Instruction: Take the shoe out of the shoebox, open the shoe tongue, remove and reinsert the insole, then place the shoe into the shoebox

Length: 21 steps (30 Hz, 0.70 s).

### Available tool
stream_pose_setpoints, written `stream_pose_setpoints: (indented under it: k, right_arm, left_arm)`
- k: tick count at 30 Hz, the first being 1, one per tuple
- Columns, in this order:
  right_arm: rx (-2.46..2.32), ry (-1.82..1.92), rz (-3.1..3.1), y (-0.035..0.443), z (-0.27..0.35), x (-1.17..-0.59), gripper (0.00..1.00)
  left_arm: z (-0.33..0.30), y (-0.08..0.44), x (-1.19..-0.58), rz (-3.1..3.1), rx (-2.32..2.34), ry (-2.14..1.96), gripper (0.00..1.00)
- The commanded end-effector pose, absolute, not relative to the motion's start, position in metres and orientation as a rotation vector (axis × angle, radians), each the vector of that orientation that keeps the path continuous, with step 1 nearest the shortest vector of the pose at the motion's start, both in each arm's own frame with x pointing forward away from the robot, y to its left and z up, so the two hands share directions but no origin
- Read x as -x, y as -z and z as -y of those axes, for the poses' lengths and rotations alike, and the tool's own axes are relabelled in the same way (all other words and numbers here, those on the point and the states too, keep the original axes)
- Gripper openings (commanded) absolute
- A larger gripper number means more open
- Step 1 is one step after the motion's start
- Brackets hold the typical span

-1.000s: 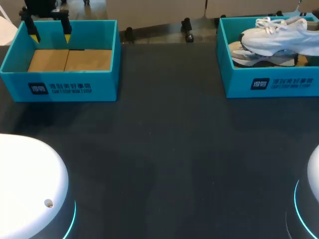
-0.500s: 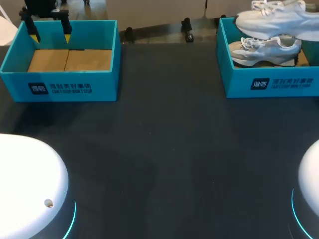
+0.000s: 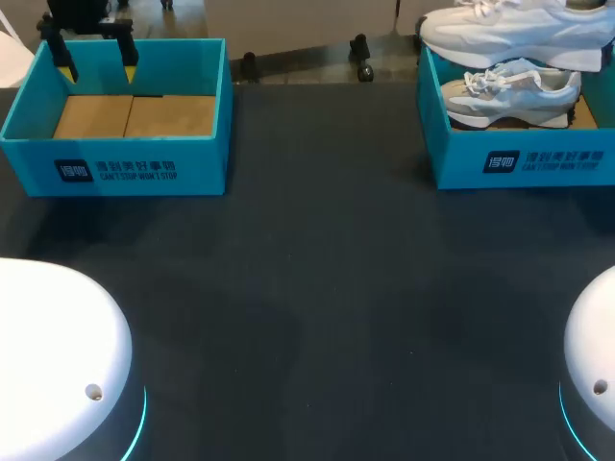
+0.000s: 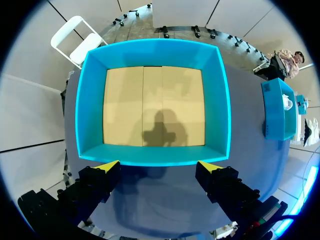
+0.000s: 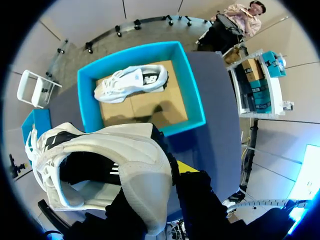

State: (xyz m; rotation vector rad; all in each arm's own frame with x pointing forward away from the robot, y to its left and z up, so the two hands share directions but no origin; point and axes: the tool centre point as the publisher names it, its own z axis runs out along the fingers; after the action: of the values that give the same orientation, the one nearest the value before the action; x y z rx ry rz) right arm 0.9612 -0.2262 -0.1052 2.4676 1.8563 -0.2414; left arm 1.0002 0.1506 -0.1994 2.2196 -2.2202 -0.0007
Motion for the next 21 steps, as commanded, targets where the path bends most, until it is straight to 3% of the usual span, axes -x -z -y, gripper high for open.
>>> stream_pose_setpoints:
  k: [1,21]
  right_arm:
    - [-2.408,0.195,-1.809,0.095,0.204,-0.928,0.00]
    - [-2.375,0.226,-1.825,0.094,0.185,-0.924,0.00]
  left_arm:
    - [-0.150,0.200,-1.000,2.221,-2.220,0.001,1.00]
    - [-0.150,0.200,-1.000,2.221,-2.220,0.001,1.00]
